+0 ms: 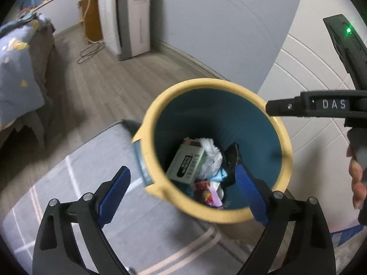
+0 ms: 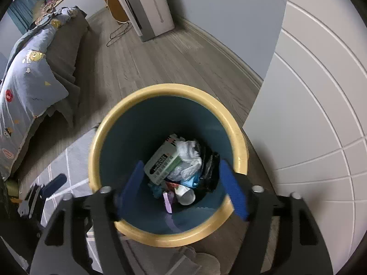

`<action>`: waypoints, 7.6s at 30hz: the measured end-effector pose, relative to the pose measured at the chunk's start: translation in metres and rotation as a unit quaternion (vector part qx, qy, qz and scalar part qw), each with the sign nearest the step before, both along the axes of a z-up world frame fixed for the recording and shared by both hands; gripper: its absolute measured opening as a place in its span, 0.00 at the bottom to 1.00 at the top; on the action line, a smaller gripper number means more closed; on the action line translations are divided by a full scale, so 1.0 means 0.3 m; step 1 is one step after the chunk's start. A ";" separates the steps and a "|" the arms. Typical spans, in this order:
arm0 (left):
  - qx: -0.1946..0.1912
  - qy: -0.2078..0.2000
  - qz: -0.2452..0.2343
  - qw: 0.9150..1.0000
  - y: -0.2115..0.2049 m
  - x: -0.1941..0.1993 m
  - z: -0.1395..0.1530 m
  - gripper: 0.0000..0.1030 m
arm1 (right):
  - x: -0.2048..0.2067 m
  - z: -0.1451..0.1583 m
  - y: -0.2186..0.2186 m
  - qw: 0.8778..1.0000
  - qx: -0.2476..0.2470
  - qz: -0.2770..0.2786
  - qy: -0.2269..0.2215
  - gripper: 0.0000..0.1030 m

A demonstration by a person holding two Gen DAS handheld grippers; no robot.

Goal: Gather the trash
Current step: 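Move both open tools back over the remaining cushion trash, then grasp the light blue cloth with the left tool while the right grasps the white wipe, then carry the light blue cloth and white wipe over the teal bin, then open both tools to drop the cloth and wipe into the bin, then move both open tools back over the cushion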

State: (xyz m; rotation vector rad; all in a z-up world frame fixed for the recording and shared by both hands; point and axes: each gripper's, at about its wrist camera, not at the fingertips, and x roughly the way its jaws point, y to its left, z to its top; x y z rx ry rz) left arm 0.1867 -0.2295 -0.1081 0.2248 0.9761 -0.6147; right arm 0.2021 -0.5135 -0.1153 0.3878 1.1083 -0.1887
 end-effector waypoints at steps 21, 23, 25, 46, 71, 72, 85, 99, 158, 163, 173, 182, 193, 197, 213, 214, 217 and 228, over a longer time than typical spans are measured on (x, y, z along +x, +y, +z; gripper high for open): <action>0.003 -0.043 0.147 0.988 0.539 -0.272 0.268 0.93 | -0.021 0.169 0.391 0.995 0.011 0.088 -0.048 0.94; 0.001 -0.044 0.166 0.985 0.603 -0.299 0.280 0.93 | -0.027 0.170 0.445 0.993 0.009 0.104 -0.047 0.94; 0.000 -0.041 0.191 0.981 0.677 -0.327 0.285 0.93 | -0.034 0.168 0.513 0.991 0.004 0.127 -0.042 0.94; 0.059 0.063 0.270 0.959 0.989 -0.491 0.022 0.91 | -0.271 -0.038 0.947 0.972 -0.033 0.230 0.039 0.93; 0.049 0.133 0.329 0.934 1.149 -0.475 -0.057 0.85 | -0.493 -0.194 1.355 0.859 -0.049 0.500 0.099 0.16; 0.044 0.134 0.326 0.935 1.144 -0.471 -0.058 0.85 | -0.491 -0.174 1.356 0.854 -0.059 0.508 0.097 0.16; 0.078 0.165 0.250 0.951 0.988 -0.450 -0.165 0.68 | -0.275 0.018 1.030 0.909 -0.089 0.403 0.063 0.16; 0.106 0.098 0.222 0.964 0.896 -0.439 -0.104 0.21 | -0.219 0.084 0.941 0.935 -0.050 0.349 0.025 0.16; 0.068 -0.021 -0.056 0.996 -0.211 -0.089 -0.052 0.21 | -0.110 -0.117 -0.015 0.997 -0.012 0.025 0.073 0.16; 0.065 -0.026 -0.058 0.996 -0.241 -0.078 -0.067 0.21 | -0.100 -0.088 -0.014 0.999 -0.014 0.025 0.044 0.16; 0.053 -0.023 -0.058 0.997 -0.250 -0.052 -0.100 0.22 | -0.065 -0.087 -0.026 1.000 -0.010 0.005 0.027 0.16; 0.034 -0.017 -0.051 0.998 -0.226 -0.026 -0.103 0.26 | -0.048 -0.113 -0.027 0.999 -0.012 0.008 0.041 0.16; 0.027 -0.037 -0.019 0.999 -0.167 -0.034 -0.045 0.75 | -0.054 -0.090 -0.037 0.999 -0.019 0.004 0.037 0.49; 0.029 -0.043 -0.001 0.999 -0.132 -0.039 -0.007 0.90 | -0.068 -0.061 -0.048 0.999 -0.021 -0.011 0.030 0.81; 0.013 -0.073 0.071 0.995 0.198 -0.132 0.271 0.93 | -0.102 0.119 0.053 1.000 -0.020 0.000 -0.021 0.94; 0.013 -0.075 0.075 0.994 0.220 -0.142 0.282 0.93 | -0.105 0.122 0.060 1.000 -0.023 0.003 -0.021 0.94; 0.019 -0.086 0.088 0.992 0.296 -0.178 0.319 0.93 | -0.110 0.135 0.095 0.999 -0.026 0.012 -0.022 0.94; 0.028 -0.088 0.147 0.985 0.512 -0.295 0.355 0.93 | -0.124 0.173 0.267 0.997 -0.038 0.065 -0.034 0.94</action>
